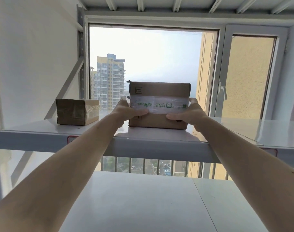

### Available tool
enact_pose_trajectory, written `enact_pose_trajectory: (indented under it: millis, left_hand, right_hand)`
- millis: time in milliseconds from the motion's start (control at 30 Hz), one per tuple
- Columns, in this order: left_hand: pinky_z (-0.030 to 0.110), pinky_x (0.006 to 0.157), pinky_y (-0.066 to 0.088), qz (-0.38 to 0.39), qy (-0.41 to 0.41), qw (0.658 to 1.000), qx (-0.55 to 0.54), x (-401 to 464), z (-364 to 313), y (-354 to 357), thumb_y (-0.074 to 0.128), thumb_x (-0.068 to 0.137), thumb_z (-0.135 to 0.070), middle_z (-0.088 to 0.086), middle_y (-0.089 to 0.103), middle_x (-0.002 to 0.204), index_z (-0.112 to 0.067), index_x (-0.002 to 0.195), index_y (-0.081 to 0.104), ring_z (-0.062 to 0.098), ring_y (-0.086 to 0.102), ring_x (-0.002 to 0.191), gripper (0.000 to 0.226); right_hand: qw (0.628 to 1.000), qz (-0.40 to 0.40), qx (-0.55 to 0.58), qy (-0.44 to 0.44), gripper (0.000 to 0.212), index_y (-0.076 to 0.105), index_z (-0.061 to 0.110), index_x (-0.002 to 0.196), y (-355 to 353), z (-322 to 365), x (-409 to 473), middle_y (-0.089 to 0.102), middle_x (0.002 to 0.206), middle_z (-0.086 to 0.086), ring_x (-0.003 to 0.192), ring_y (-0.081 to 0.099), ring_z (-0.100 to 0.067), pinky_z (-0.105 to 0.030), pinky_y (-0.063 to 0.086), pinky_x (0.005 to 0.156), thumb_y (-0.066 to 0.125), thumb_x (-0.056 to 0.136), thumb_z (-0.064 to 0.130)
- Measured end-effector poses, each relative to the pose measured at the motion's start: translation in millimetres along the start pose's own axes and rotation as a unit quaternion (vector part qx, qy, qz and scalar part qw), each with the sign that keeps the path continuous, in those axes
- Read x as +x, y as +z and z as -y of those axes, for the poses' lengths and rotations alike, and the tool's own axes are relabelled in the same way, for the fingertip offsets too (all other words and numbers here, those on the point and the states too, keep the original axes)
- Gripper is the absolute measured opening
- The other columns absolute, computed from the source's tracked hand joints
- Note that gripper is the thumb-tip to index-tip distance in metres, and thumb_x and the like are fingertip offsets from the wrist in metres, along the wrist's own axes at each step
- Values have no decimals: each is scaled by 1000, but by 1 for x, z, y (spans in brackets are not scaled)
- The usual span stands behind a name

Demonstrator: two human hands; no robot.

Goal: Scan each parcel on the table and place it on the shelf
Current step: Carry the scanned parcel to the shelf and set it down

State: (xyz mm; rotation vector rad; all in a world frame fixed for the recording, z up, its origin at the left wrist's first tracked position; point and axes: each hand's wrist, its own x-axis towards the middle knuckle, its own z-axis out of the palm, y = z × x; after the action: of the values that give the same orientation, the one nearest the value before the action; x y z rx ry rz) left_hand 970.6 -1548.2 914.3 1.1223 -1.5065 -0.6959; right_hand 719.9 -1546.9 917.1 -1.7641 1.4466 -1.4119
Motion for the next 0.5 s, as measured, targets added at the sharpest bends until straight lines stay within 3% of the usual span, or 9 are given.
enact_pose_trajectory:
  millis: [100, 233, 400, 500]
  left_hand:
    - [28, 94, 47, -28, -10, 999, 34, -9, -8, 0, 96, 56, -33, 1, 51, 134, -3, 150, 20, 19, 53, 120, 124]
    - [35, 104, 42, -111, 4, 993, 34, -25, -21, 8, 91, 65, -38, 11, 37, 148, -8, 153, 12, 26, 42, 132, 123]
    - [40, 106, 40, -258, 90, 961, 37, -48, -39, 39, 75, 82, -44, 4, 40, 141, -15, 145, 34, 20, 34, 129, 81]
    - [39, 105, 40, -274, 151, 949, 19, -59, -52, 61, 69, 87, -40, 0, 45, 131, -17, 135, 44, 16, 35, 119, 59]
  right_hand:
    - [1000, 0, 13, 6, 119, 22, 12, 149, -5, 4, -9, 59, 109, 1, 96, 60, -17, -25, 50, 74, 96, 58, 25]
    - [999, -28, 19, 3, 115, 24, 11, 149, -10, 11, -22, 51, 124, -2, 107, 54, -21, -30, 45, 83, 94, 61, 34]
    - [998, -54, 9, -12, 96, 36, 12, 142, -16, 17, -42, 47, 123, -3, 110, 49, -19, -30, 43, 85, 88, 68, 43]
    - [996, -89, 6, -28, 83, 42, 13, 136, -21, 17, -55, 51, 126, -4, 110, 51, -18, -31, 45, 88, 85, 73, 44]
